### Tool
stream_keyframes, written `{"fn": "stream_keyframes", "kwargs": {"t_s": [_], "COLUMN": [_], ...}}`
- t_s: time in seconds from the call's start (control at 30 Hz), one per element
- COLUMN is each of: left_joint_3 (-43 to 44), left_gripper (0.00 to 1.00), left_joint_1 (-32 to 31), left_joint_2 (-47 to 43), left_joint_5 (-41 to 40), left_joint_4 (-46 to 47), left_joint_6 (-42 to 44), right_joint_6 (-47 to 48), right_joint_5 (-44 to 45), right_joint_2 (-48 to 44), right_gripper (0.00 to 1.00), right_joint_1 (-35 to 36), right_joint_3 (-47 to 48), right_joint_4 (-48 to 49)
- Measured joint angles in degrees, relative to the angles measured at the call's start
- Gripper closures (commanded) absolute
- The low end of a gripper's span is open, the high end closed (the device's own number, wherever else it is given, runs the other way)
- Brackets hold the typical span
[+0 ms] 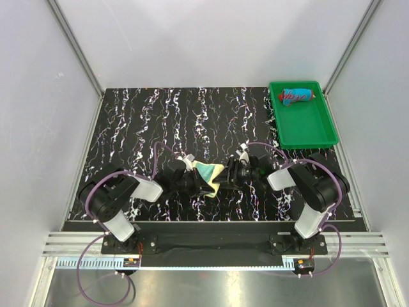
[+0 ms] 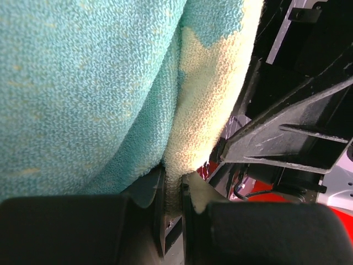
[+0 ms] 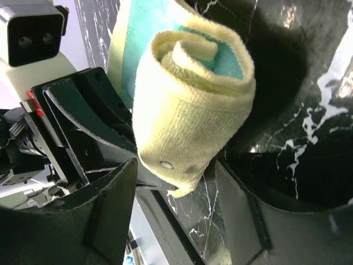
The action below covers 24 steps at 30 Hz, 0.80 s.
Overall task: Roll the towels
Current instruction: Roll the towel
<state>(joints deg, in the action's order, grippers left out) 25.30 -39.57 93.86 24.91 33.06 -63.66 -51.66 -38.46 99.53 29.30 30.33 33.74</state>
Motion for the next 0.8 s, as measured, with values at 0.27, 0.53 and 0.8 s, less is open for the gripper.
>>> {"fn": "stream_keyframes", "kwargs": {"t_s": [0.27,0.53,0.8], "left_joint_3": [-0.7,-0.5,5.1], "left_gripper": [1.0,0.84,0.41], "left_joint_1": [0.7,1.0,0.5], "left_joint_2": [1.4,2.6,-5.9], "left_joint_5": [2.0,3.1,-2.4], "left_joint_4": [3.1,4.0,-15.4], "left_joint_6": [-1.6,0.5,12.2], "right_joint_6": [-1.3,-2.3,2.3], "right_joint_5": [1.5,1.3,5.7], "right_joint_2": [3.3,5.4,-0.5], "right_gripper": [0.58,0.83,0.86], "right_joint_1": [0.3,0.6,1.4], "right_joint_3": [0.0,0.0,4.7], "right_joint_4": [4.3,7.1,-9.1]}}
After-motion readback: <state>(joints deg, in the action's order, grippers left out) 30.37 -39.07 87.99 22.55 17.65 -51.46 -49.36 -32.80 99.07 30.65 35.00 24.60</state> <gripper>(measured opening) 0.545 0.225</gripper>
